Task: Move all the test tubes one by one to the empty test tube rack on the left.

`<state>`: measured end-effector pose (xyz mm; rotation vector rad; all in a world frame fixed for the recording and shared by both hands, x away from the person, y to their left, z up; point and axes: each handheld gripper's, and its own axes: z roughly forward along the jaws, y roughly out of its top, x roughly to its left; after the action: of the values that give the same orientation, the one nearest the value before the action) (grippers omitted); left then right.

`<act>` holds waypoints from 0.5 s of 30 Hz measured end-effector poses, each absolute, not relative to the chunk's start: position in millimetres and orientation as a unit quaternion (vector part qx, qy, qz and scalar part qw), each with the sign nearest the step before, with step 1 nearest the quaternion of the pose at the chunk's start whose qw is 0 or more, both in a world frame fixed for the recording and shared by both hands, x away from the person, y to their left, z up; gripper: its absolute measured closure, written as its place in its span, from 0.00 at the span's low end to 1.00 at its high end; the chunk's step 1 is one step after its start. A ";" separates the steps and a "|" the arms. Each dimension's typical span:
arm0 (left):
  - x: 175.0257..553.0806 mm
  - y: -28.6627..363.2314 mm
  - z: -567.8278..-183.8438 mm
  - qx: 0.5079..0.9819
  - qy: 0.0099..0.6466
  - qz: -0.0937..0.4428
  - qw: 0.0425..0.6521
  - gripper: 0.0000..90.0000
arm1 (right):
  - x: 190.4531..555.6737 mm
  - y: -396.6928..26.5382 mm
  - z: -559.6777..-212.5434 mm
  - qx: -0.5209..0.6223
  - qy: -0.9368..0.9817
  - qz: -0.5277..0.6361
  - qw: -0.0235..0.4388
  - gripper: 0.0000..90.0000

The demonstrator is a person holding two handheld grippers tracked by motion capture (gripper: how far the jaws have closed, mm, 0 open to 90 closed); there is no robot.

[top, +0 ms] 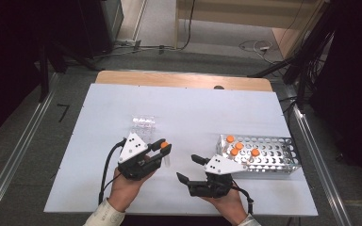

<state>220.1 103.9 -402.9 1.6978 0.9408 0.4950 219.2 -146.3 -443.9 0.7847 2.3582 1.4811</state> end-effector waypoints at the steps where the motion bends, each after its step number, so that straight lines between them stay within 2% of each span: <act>1: 222.7 105.8 -400.9 0.715 0.397 0.212 0.535 0.78 | 218.6 -147.9 -443.6 0.271 0.809 0.507 0.124 0.26; 15: 270.7 135.7 -379.9 0.688 0.439 0.248 0.522 0.78 | 216.3 -157.4 -442.4 0.279 0.806 0.505 0.130 0.26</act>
<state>270.7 135.7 -379.9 1.6481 1.0530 0.5952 216.3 -157.4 -442.4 0.8096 2.3424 1.4669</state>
